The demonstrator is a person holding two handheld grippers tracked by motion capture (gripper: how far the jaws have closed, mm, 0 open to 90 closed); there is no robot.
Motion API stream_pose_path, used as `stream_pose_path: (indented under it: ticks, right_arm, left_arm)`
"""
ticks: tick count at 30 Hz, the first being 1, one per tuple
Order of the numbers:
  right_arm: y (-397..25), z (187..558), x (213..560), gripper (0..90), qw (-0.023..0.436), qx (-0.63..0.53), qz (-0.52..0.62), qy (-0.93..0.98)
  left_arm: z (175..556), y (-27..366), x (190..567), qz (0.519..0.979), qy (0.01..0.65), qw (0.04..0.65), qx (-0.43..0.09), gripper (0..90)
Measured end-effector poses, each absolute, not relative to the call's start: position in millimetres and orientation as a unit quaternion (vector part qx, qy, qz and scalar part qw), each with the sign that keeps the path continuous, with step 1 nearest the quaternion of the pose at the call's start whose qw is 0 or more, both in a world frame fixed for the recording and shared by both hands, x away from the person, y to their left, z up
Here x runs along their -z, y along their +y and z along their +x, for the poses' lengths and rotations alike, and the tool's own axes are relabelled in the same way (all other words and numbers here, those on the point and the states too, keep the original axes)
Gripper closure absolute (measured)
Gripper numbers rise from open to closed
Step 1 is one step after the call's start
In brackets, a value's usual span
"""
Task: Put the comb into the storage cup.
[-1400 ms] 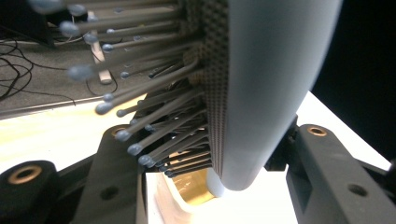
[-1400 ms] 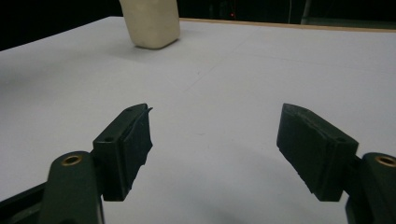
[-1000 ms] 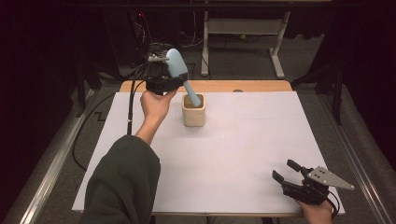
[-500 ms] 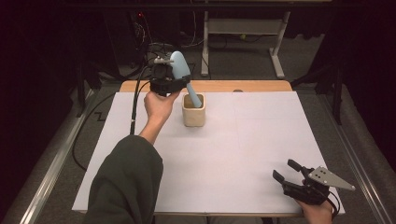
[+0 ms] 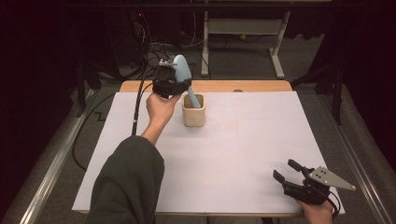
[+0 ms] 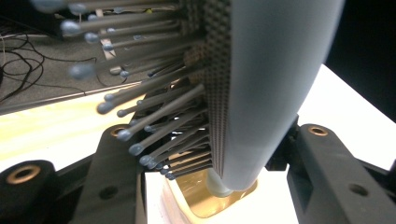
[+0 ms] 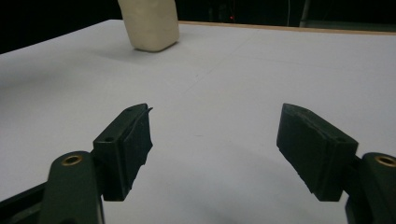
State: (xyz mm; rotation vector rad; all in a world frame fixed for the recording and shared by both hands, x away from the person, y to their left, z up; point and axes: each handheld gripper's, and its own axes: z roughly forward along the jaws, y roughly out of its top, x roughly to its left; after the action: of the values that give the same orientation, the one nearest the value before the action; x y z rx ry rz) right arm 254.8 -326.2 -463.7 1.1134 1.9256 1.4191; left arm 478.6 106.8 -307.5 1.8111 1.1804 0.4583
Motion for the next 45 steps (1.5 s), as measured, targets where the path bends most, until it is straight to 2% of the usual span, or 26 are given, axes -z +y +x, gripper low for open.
stream_pose_path:
  ticks: [45]
  right_arm:
    - [-325,255,464,27.5,0.250,-0.517,0.410,0.708]
  left_arm:
    - [483,98,334,0.744,0.485,0.432,-0.155,52.9]
